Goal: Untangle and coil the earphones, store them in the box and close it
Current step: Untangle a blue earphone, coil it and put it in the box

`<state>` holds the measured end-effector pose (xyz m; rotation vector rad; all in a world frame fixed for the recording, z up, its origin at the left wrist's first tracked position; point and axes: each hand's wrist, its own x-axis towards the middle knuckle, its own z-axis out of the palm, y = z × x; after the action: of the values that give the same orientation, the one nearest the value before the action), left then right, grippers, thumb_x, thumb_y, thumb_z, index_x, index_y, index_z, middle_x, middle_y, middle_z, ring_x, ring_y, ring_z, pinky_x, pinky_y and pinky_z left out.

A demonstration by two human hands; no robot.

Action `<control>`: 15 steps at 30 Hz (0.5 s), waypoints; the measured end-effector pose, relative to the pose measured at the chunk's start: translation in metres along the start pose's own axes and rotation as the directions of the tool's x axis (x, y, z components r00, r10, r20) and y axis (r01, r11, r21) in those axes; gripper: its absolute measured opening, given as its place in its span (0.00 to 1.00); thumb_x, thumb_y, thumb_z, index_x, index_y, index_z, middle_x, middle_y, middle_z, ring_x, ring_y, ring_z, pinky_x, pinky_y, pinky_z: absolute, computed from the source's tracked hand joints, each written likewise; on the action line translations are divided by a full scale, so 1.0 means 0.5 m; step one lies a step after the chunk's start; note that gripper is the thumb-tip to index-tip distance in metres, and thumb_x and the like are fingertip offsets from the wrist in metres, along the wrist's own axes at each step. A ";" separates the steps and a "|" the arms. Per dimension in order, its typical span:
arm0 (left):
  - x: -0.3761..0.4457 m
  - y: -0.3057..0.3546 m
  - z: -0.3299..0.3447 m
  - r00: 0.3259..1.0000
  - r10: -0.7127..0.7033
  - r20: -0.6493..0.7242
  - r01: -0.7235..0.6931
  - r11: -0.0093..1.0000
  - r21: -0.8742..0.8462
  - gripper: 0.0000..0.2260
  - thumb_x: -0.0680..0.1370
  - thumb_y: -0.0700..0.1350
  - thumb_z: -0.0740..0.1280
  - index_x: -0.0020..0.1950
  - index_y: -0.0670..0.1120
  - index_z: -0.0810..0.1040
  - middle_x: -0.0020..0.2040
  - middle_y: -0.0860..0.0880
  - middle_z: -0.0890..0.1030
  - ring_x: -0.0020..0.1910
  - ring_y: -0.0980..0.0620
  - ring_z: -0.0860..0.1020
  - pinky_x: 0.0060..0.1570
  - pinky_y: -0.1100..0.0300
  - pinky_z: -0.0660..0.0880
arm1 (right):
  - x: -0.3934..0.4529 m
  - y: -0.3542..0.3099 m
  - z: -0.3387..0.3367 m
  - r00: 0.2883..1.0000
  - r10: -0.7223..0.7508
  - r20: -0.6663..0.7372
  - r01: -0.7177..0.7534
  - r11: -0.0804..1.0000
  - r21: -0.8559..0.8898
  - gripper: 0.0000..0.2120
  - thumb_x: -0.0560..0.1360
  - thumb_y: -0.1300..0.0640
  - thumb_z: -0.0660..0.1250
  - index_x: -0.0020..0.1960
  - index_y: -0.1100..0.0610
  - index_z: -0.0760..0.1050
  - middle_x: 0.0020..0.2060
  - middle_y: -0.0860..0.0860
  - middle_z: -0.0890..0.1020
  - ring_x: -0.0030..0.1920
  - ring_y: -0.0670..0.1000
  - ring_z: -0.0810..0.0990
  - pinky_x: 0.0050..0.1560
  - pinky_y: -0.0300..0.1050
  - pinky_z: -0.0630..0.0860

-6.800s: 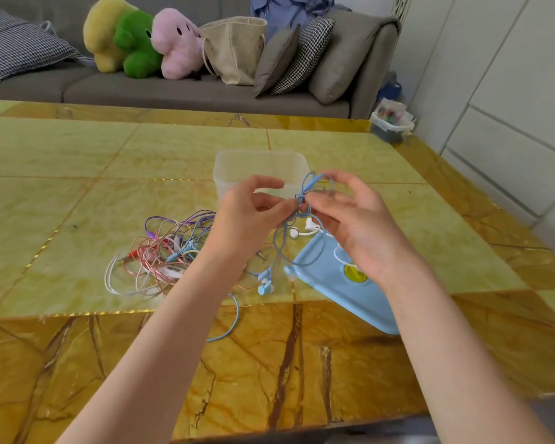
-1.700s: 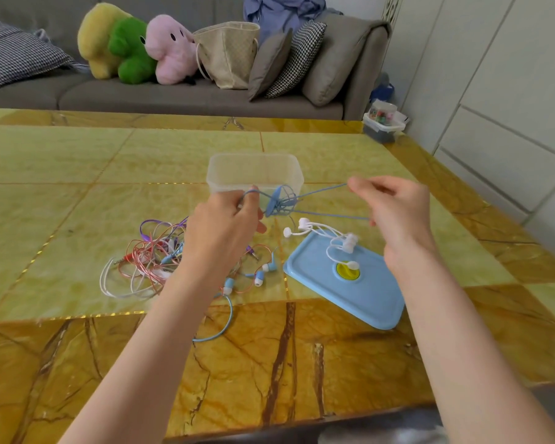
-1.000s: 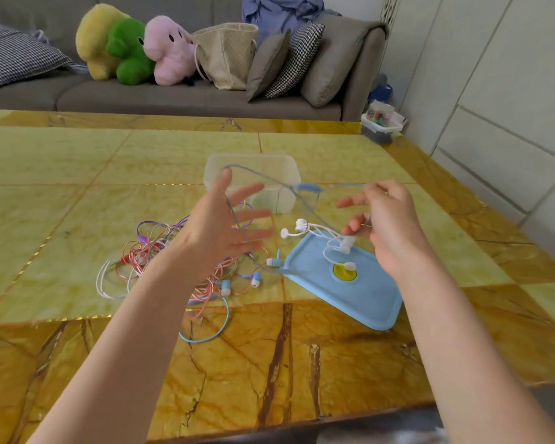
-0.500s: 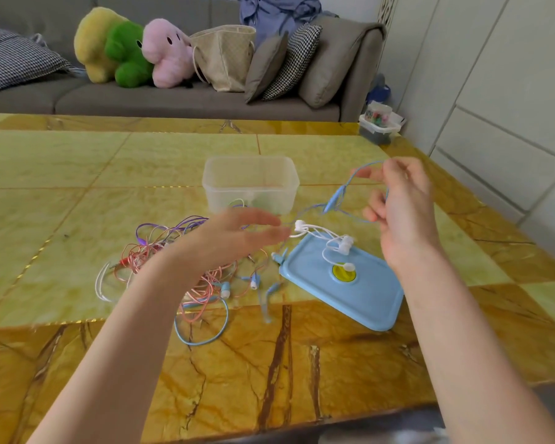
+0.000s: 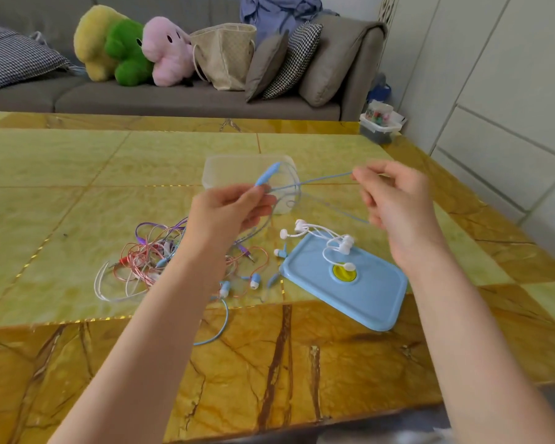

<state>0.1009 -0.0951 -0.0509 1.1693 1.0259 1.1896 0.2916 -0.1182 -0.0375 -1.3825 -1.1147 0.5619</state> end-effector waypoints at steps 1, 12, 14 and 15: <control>0.003 0.000 -0.008 0.998 -0.044 -0.036 0.042 0.998 -0.056 0.07 0.79 0.42 0.63 0.45 0.45 0.80 0.33 0.54 0.83 0.38 0.59 0.81 0.48 0.64 0.76 | 0.004 0.006 -0.004 0.995 -0.089 -0.035 0.082 0.984 -0.161 0.08 0.75 0.59 0.66 0.37 0.53 0.74 0.19 0.44 0.69 0.21 0.43 0.64 0.25 0.33 0.60; 0.000 -0.033 0.026 0.978 -0.078 0.192 -0.022 0.881 0.472 0.13 0.75 0.45 0.69 0.58 0.48 0.76 0.49 0.53 0.78 0.45 0.57 0.76 0.44 0.64 0.73 | -0.033 -0.016 0.029 0.968 -0.020 0.249 -0.002 0.996 0.084 0.07 0.78 0.59 0.63 0.41 0.54 0.72 0.20 0.46 0.68 0.21 0.45 0.59 0.21 0.34 0.56; 0.001 -0.041 0.034 0.974 -0.008 0.228 -0.104 0.875 0.473 0.04 0.75 0.42 0.68 0.49 0.47 0.80 0.39 0.56 0.81 0.38 0.59 0.77 0.44 0.63 0.74 | -0.034 -0.023 0.030 0.964 0.008 0.265 -0.068 0.974 0.216 0.06 0.77 0.59 0.64 0.41 0.55 0.73 0.21 0.47 0.68 0.20 0.44 0.57 0.20 0.34 0.54; 0.001 -0.039 0.036 0.971 0.000 0.237 -0.102 0.903 0.418 0.04 0.76 0.40 0.67 0.43 0.47 0.80 0.34 0.57 0.81 0.34 0.61 0.78 0.42 0.63 0.76 | -0.032 -0.024 0.029 0.969 0.012 0.248 -0.072 0.969 0.235 0.05 0.77 0.59 0.64 0.42 0.55 0.73 0.22 0.47 0.68 0.20 0.44 0.57 0.21 0.34 0.54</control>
<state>0.1213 -0.0968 -0.0680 1.6476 1.1115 0.8577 0.2687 -0.1272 -0.0332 -1.1475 -1.1709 0.8899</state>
